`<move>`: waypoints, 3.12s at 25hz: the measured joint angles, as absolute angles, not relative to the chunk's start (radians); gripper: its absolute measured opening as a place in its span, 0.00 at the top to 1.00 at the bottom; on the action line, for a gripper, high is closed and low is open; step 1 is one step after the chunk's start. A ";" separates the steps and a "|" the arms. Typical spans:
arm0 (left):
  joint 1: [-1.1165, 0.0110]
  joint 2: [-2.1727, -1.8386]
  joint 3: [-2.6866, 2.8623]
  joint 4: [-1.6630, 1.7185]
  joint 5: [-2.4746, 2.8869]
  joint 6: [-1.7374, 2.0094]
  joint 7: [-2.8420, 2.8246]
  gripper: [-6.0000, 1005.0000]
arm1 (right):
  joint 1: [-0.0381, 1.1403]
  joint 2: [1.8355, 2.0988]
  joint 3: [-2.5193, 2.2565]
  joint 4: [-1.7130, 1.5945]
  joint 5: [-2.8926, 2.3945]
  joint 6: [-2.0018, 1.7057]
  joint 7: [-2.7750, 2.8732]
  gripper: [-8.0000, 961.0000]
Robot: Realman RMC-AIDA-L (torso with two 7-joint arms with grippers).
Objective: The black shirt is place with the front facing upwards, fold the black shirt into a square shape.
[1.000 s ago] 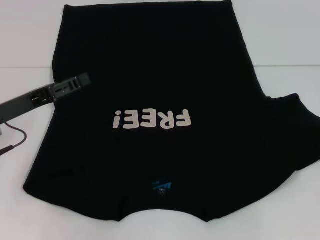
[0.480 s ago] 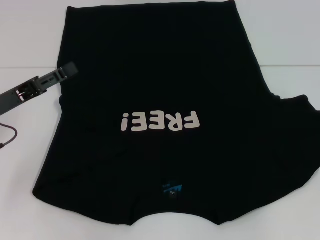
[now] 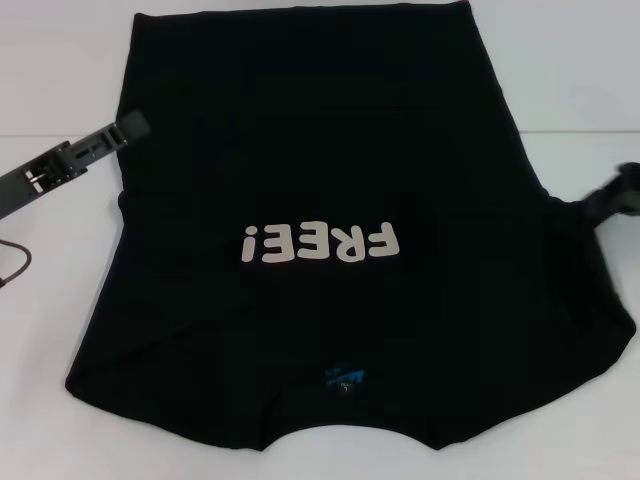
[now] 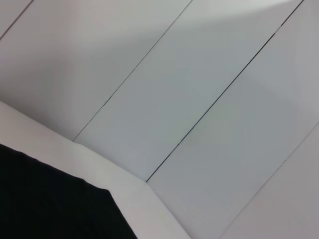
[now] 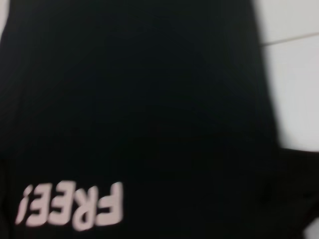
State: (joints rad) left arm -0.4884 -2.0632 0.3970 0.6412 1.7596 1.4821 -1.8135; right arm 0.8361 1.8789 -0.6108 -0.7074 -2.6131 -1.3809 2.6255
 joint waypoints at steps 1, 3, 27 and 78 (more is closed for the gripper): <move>-0.488 -2.063 0.397 0.641 1.759 1.482 -1.814 0.22 | 0.853 1.888 -0.631 -0.704 -2.615 -1.375 2.626 0.95; -0.489 -2.063 0.397 0.641 1.754 1.482 -1.815 0.22 | 0.889 1.907 -0.680 -0.696 -2.618 -1.359 2.631 0.95; -0.462 -2.018 0.399 0.678 1.855 1.523 -2.044 0.22 | 0.891 1.898 -0.701 -0.620 -2.473 -1.319 2.561 0.57; -0.419 -1.998 0.332 0.735 2.461 1.534 -2.446 0.25 | 0.816 1.824 -0.686 -0.612 -2.338 -1.373 2.561 0.36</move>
State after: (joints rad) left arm -0.4191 -1.9985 0.3315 0.7348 2.4606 1.5345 -2.4459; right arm 0.8163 1.8235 -0.6857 -0.6120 -2.3377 -1.3729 2.5609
